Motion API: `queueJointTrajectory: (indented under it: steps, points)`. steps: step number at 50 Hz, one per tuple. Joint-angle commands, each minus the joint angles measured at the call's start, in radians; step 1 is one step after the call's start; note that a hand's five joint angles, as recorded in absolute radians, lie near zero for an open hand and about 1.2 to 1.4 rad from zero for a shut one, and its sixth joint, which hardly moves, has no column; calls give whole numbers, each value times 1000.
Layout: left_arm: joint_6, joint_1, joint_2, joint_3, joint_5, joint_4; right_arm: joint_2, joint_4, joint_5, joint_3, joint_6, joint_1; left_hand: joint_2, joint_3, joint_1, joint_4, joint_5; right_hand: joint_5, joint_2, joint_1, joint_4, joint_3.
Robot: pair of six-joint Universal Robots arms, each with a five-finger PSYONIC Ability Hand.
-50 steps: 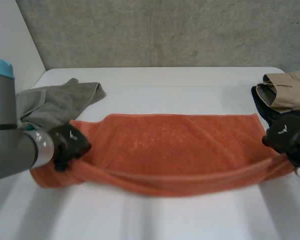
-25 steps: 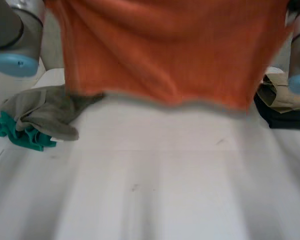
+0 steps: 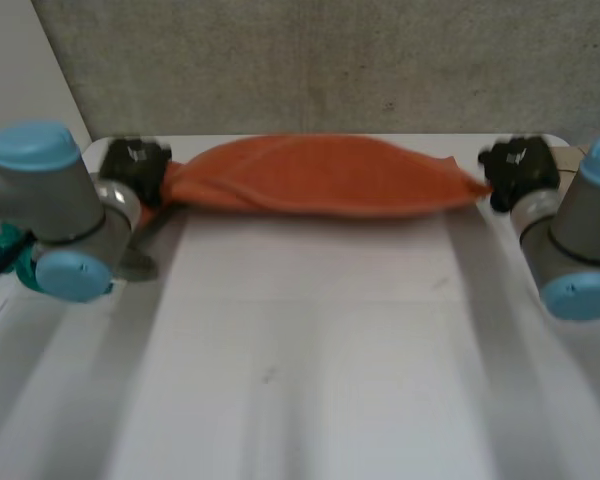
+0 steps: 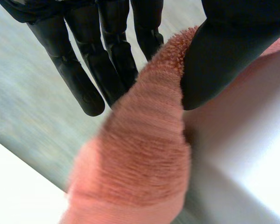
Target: Fold the laundry.
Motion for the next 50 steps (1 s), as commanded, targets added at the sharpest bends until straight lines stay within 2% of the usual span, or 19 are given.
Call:
queueJointTrajectory:
  steps: [1, 4, 10, 21, 31, 38, 46, 50]
  points:
    - [87, 5, 23, -164, 37, -92, -1, 33, -19, 114, -58, -17, -34, -31, -15, -35, -8, 211, 216, 249, 200, 207]
    - [113, 9, 39, -170, 31, -134, -9, 33, -21, 123, -61, -23, -310, -307, -291, -311, -284, 211, 216, 249, 200, 207]
    - [112, 31, 77, -135, 13, -171, -21, 33, -23, 123, -62, -29, -543, -539, -523, -543, -516, 211, 216, 249, 200, 207]
    - [64, 68, 70, -67, 10, -224, -26, 33, -18, 134, -66, -28, -549, -545, -530, -549, -523, 211, 216, 249, 200, 207]
    - [20, 74, 96, -98, 30, -414, -15, 33, -16, 128, -75, -43, -508, -504, -489, -508, -481, 211, 216, 249, 200, 207]
    - [-23, 78, 122, -169, 79, -393, -7, 33, -16, 126, -85, -42, -534, -530, -515, -534, -508, 211, 216, 249, 200, 207]
    - [-20, 66, 60, -156, 54, -327, -10, 33, -13, 136, -82, -32, -528, -525, -509, -529, -502, 211, 216, 249, 200, 207]
    - [-17, 48, 17, -120, 36, -313, -15, 33, -13, 140, -81, -36, -449, -446, -430, -449, -423, 211, 216, 249, 200, 207]
